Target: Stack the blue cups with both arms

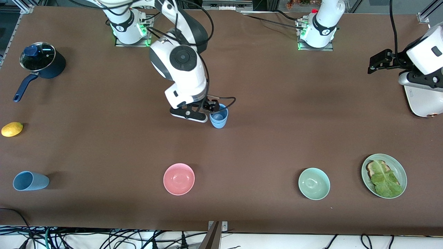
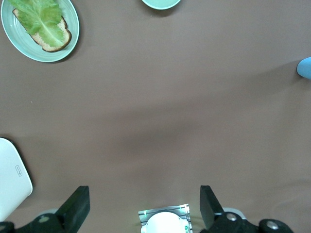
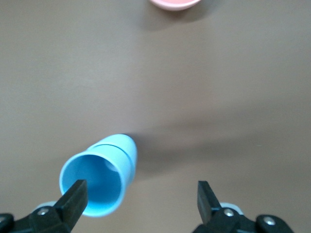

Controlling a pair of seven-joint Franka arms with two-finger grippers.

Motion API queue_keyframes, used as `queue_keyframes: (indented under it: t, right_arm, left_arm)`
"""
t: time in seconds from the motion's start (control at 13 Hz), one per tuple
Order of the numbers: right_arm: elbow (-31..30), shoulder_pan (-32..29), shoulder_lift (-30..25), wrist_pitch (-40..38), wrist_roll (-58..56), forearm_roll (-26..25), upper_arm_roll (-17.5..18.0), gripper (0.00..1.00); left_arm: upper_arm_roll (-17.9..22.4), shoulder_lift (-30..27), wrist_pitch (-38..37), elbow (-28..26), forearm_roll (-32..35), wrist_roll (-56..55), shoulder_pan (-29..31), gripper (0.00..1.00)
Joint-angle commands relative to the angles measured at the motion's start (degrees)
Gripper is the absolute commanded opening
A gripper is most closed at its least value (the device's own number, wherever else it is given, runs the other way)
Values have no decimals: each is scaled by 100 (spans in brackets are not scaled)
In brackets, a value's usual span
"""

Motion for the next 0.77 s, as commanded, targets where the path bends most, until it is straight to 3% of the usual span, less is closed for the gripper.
queue_keyframes:
  t: [0.0, 0.15, 0.54, 0.69]
  right_arm:
    - [-76, -439, -648, -747, -1060, 513, -26, 100]
    - [-76, -747, -1026, -1301, -1964, 900, -306, 100]
    - [-163, -775, -1712, -2366, -4065, 1104, -1781, 100]
    - [-610, -1299, -2072, -2262, -4710, 1104, -1890, 100]
  left_arm:
    - [0, -45, -19, -43, -54, 165, 20, 100]
    - [0, -45, -19, -43, -54, 156, 20, 100]
    - [0, -27, -19, -43, -63, 156, 20, 100]
    - [0, -27, -10, -35, -54, 156, 20, 100]
